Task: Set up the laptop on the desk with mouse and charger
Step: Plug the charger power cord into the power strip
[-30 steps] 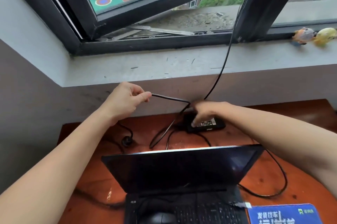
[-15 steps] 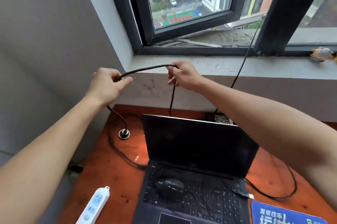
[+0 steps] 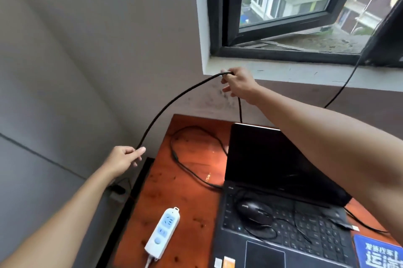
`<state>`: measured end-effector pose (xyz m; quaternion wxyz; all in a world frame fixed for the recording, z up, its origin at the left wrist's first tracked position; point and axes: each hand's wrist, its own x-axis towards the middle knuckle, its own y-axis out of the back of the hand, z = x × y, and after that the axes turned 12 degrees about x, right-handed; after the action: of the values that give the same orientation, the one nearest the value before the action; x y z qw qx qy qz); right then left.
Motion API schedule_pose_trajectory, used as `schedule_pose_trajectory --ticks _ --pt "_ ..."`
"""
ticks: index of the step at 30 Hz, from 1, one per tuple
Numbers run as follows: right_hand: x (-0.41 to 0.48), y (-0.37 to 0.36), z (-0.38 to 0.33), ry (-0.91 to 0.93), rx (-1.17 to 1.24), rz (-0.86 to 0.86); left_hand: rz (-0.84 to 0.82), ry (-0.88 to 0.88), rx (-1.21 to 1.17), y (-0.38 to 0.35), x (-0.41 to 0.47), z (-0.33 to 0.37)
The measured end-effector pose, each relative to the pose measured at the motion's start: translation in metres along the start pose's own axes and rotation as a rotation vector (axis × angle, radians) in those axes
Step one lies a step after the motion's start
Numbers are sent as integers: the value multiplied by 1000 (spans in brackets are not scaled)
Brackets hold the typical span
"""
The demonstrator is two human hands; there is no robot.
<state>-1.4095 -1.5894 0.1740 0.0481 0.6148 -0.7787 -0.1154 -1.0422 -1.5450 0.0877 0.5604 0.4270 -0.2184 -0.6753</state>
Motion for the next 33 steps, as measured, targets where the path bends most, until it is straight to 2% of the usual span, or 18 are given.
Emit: schedule_pose_trajectory --ticks 4,9,14,17,19,21,25,27,33 --pt "18 -49 36 -108 -248 -71 -71 9 -79 -2 16 -54" --pt "17 -110 75 -180 -447 -75 -234 3 21 -11 34 -80" --pt "-10 -128 105 -116 -668 -90 -435 186 -308 -26 35 -86" --pt "-49 -136 122 -69 -732 -47 -473 243 -396 -37 29 -82" --pt "-80 -147 134 -98 -728 -127 -490 280 -422 -45 27 -82" --pt "-110 -163 143 -150 -676 -296 -519 329 -457 -51 25 -84" --pt "-159 -208 153 -294 -463 -587 -550 395 -548 -64 27 -85" --pt "-173 -224 159 -322 -420 -608 -554 404 -565 -70 28 -85" --pt "-179 -236 175 -312 -533 -489 -557 401 -616 -74 29 -88"
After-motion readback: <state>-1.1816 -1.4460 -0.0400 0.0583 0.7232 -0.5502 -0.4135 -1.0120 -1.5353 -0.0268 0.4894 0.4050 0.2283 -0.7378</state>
